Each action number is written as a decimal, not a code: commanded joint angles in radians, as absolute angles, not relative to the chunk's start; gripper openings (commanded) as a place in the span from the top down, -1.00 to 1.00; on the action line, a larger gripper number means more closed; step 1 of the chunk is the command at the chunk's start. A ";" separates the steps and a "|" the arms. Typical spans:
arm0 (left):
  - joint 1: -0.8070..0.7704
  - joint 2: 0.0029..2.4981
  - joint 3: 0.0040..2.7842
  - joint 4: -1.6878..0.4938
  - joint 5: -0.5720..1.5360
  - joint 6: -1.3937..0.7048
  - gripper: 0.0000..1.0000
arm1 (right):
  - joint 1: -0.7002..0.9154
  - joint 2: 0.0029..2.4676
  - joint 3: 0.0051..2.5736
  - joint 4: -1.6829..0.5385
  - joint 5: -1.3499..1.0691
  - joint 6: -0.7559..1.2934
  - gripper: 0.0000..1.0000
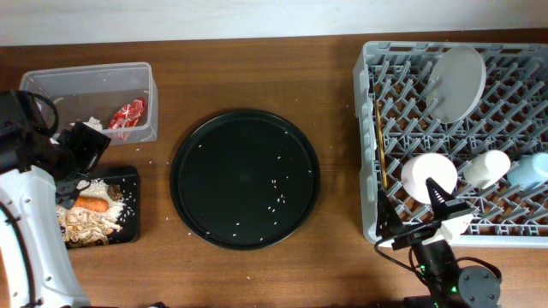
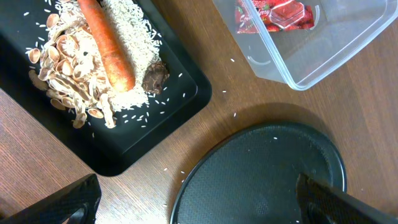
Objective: Sort waste into correct bins and load items into the dishwasher rack
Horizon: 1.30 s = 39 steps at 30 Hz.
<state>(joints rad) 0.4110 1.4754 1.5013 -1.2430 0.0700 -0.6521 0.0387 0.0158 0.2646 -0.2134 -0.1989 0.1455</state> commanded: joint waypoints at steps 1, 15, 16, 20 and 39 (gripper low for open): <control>0.415 1.473 1.497 -1.243 0.063 -0.659 -0.98 | 0.028 0.004 0.202 -0.137 -0.146 0.139 -0.97; 0.415 1.473 1.497 -1.243 0.063 -0.659 -0.98 | -0.041 0.004 0.006 0.134 -0.066 0.134 -0.97; 0.415 1.473 1.497 -1.243 0.063 -0.659 -0.98 | -0.050 0.004 0.006 0.102 -0.066 0.134 -0.97; 0.415 1.473 1.497 -1.243 0.063 -0.659 -0.99 | -0.061 0.004 0.006 -0.067 -0.047 0.103 -0.98; 0.415 1.473 1.497 -1.243 0.063 -0.659 -0.98 | -0.058 0.004 0.006 -0.076 -0.041 0.105 -0.97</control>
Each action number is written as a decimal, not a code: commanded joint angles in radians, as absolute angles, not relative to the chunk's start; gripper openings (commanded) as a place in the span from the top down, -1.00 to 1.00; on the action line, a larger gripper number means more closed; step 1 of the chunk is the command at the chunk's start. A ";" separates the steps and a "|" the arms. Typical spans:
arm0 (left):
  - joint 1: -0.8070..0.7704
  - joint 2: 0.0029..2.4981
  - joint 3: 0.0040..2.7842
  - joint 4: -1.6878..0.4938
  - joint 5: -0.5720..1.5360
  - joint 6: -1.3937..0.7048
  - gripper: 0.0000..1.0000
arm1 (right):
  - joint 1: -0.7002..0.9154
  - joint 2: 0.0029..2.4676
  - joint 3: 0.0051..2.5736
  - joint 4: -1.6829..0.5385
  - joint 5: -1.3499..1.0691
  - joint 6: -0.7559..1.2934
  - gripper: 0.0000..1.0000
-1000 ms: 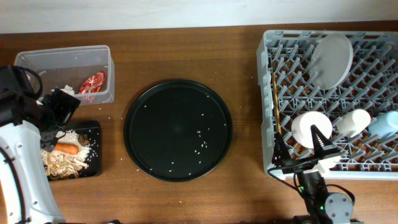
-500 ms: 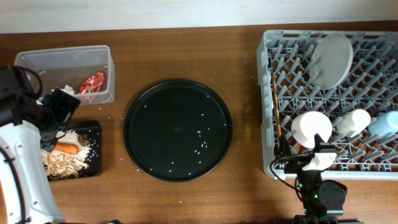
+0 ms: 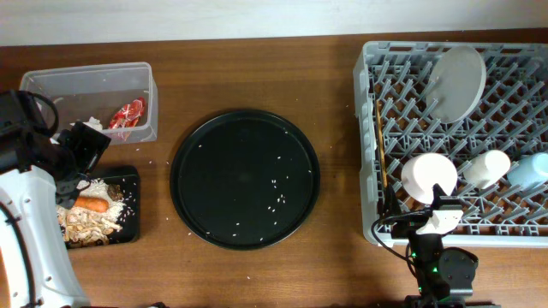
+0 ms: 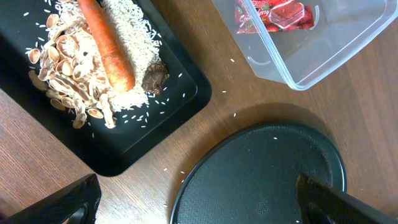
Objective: Sort waste into correct bins and load items into the dishwasher rack
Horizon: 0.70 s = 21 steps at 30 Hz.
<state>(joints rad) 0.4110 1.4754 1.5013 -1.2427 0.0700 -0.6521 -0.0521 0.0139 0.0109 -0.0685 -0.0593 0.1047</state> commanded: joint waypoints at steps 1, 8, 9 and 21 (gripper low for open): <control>0.415 1.473 1.497 -1.243 0.063 -0.659 -0.98 | -0.058 0.004 0.006 -0.076 -0.041 0.105 -0.97; 0.415 1.475 1.497 -1.244 0.062 -0.658 -0.98 | -0.058 0.004 0.006 -0.076 -0.041 0.105 -0.97; 0.415 1.472 1.497 -1.255 0.062 -0.659 -0.99 | -0.058 0.004 0.006 -0.076 -0.041 0.105 -0.97; 0.120 0.927 0.897 -0.530 0.162 -0.250 -0.98 | -0.058 0.004 0.006 -0.076 -0.041 0.105 -0.97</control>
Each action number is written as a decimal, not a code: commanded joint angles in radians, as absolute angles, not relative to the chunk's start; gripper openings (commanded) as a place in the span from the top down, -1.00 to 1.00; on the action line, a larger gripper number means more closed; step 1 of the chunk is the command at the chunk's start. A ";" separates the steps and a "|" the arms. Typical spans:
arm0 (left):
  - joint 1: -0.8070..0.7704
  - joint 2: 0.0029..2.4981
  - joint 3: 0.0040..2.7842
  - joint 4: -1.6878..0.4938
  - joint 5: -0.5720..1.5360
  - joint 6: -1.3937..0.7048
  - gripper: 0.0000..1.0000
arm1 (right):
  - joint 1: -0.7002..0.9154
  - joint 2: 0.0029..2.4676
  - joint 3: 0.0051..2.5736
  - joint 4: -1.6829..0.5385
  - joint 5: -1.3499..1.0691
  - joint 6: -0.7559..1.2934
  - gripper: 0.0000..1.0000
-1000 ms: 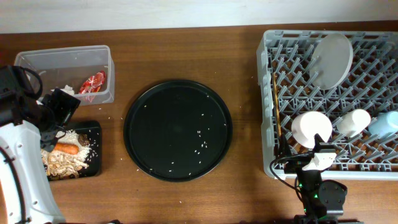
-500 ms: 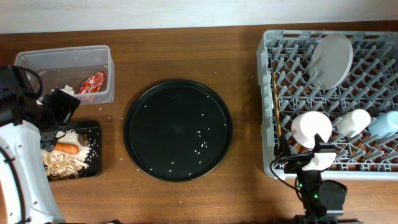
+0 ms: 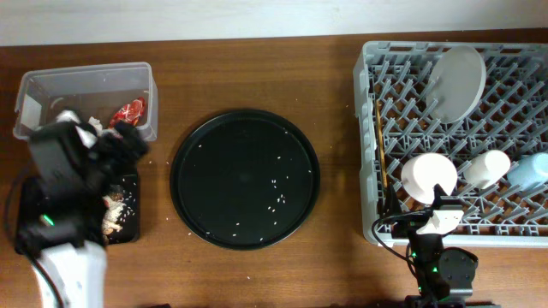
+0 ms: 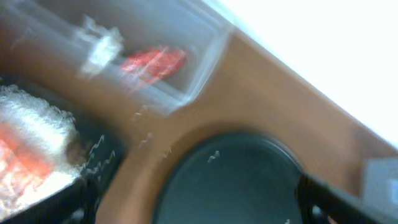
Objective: Sort waste into correct bins and load items into the dishwasher rack
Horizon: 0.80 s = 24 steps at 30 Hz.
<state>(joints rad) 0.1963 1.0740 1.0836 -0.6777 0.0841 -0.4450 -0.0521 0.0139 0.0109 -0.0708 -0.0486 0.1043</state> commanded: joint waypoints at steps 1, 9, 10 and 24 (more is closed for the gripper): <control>0.095 0.854 0.804 -0.445 0.162 -0.229 -0.99 | -0.058 0.004 0.006 -0.076 -0.041 0.105 -0.97; 0.059 0.337 0.119 0.234 0.180 -0.229 -0.98 | -0.058 0.004 0.006 -0.076 -0.041 0.105 -0.97; 0.059 0.294 0.060 0.310 0.178 -0.229 -0.98 | -0.058 0.004 0.006 -0.076 -0.040 0.105 -0.97; 0.007 0.005 0.009 -0.075 0.055 -0.066 -0.98 | -0.058 0.004 0.006 -0.076 -0.041 0.105 -0.97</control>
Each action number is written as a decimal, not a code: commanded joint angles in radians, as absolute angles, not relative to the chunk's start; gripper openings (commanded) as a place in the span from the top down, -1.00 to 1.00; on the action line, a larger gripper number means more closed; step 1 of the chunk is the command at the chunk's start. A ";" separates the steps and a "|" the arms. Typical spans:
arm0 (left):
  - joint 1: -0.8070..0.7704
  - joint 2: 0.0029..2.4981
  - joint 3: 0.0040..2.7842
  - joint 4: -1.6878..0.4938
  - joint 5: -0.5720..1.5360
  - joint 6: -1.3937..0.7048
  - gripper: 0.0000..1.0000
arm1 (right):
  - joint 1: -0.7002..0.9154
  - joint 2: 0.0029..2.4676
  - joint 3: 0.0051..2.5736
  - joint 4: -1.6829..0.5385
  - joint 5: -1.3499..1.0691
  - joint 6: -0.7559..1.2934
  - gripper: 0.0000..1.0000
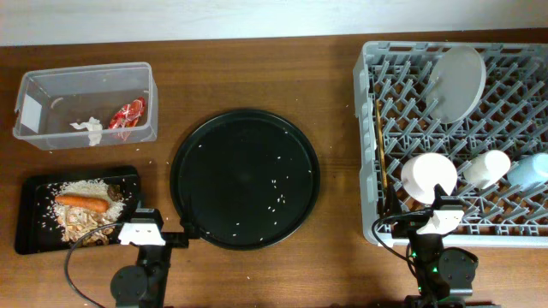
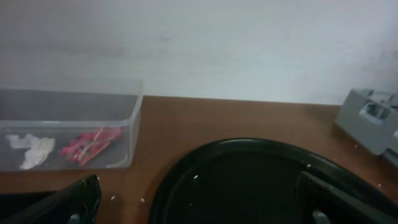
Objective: Sort waste into correct bins and load items into the dishwasher rack
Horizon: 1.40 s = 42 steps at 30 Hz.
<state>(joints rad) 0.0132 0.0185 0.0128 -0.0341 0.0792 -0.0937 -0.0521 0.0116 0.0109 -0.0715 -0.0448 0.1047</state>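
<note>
My left gripper (image 2: 199,208) rests low at the table's front edge, open, nothing between its fingers (image 2: 78,199). In the overhead view this left gripper (image 1: 154,233) sits between the black food tray (image 1: 26,235) and the round black tray (image 1: 245,178). The food tray holds rice, shells and a carrot (image 1: 83,203). A clear bin (image 1: 86,85) at back left holds a red wrapper (image 1: 127,115) and white tissue (image 1: 88,128). The grey dishwasher rack (image 1: 514,51) carries a plate (image 1: 456,81), a white bowl (image 1: 428,177), two cups and chopsticks (image 1: 381,145). My right gripper (image 1: 435,214) is folded at the rack's front; its jaws are hidden.
Loose rice grains dot the round tray (image 2: 261,180) and the wood around it. The clear bin (image 2: 68,124) and a corner of the rack (image 2: 373,124) stand before a white back wall in the left wrist view.
My left arm was over the food tray, its view blurred. Now it is folded at the front edge beside the round tray, looking level across the table. The right arm is unchanged.
At first my left gripper hung open over the food tray and my right gripper stood open at the rack's front. Then the right arm was folded down there. Then the left arm had shifted over the food tray, and now it too is folded at the front edge.
</note>
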 commanded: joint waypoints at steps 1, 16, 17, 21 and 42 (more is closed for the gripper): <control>0.007 0.005 0.009 -0.080 0.055 -0.065 -0.99 | -0.058 0.004 0.006 -0.076 -0.041 0.105 -0.97; 0.006 0.005 0.009 -0.077 0.052 -0.025 -0.98 | -0.058 0.004 0.006 -0.076 -0.041 0.105 -0.97; 0.006 0.005 0.009 -0.077 0.052 -0.025 -0.98 | -0.058 0.004 0.006 -0.076 -0.041 0.105 -0.97; 0.006 0.005 0.009 -0.077 0.052 -0.025 -0.99 | -0.058 0.004 0.006 -0.076 -0.041 0.105 -0.97; 0.007 0.005 0.009 -0.084 0.003 -0.006 -0.98 | -0.058 0.004 0.006 -0.076 -0.041 0.105 -0.97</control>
